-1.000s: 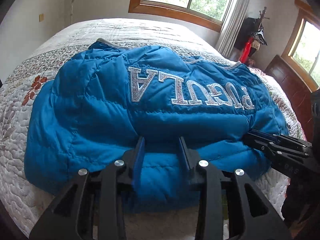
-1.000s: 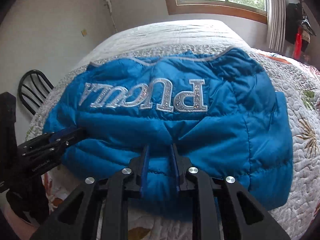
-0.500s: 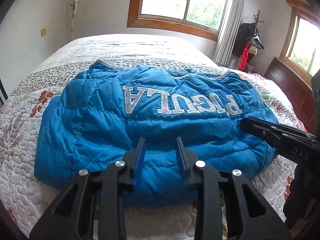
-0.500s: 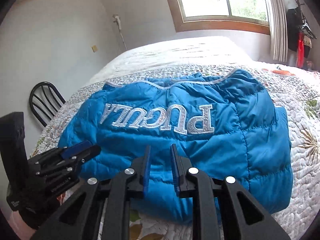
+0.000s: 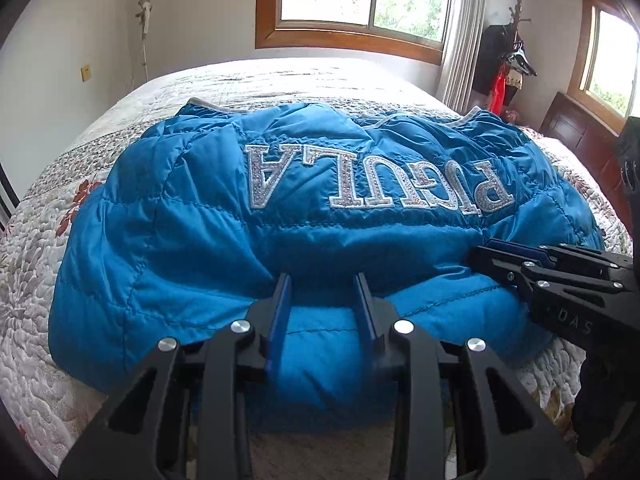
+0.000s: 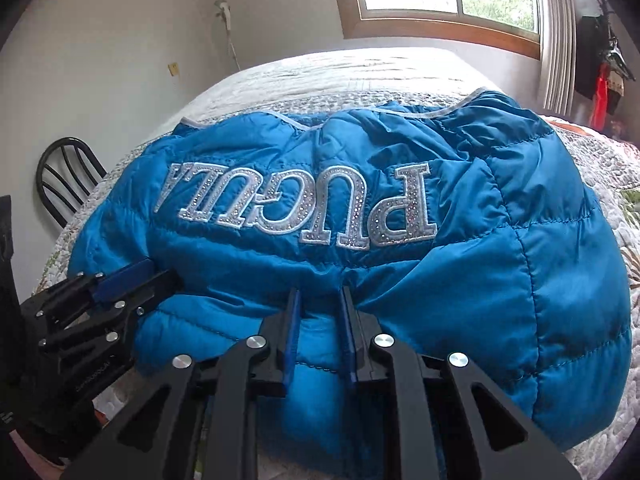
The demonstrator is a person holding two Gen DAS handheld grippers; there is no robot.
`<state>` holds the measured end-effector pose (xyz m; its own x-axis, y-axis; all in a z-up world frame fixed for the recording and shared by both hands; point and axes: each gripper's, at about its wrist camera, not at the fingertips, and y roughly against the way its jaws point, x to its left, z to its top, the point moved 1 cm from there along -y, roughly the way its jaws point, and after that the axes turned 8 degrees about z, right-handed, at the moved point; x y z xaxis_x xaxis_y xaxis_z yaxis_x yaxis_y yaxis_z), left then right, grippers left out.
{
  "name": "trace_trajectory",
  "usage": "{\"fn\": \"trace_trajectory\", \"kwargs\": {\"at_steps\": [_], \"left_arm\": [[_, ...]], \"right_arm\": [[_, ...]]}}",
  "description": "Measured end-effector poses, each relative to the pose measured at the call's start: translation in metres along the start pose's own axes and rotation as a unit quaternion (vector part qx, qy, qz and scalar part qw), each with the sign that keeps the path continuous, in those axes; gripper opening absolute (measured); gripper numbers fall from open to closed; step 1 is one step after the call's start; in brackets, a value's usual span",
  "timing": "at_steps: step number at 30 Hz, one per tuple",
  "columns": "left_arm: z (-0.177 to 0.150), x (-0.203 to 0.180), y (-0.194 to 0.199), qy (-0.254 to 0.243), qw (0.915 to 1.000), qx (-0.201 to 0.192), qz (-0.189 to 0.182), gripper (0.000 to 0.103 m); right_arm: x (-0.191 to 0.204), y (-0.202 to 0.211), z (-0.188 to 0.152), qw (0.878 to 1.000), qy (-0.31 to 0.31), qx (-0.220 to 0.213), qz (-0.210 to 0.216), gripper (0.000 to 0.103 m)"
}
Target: Fold large clothes
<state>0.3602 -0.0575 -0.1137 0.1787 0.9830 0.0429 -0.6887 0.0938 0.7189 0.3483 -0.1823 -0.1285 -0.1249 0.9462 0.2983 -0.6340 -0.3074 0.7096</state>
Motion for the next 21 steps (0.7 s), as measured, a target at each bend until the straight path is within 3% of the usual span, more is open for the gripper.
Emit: {"fn": "trace_trajectory", "kwargs": {"at_steps": [21], "left_arm": [[-0.0013,0.0010,-0.0005,0.002,1.0000,0.001,-0.007,0.032]], "right_arm": [[0.0009,0.0001,-0.0020,1.000,0.009,-0.009,0.000,0.018]]}}
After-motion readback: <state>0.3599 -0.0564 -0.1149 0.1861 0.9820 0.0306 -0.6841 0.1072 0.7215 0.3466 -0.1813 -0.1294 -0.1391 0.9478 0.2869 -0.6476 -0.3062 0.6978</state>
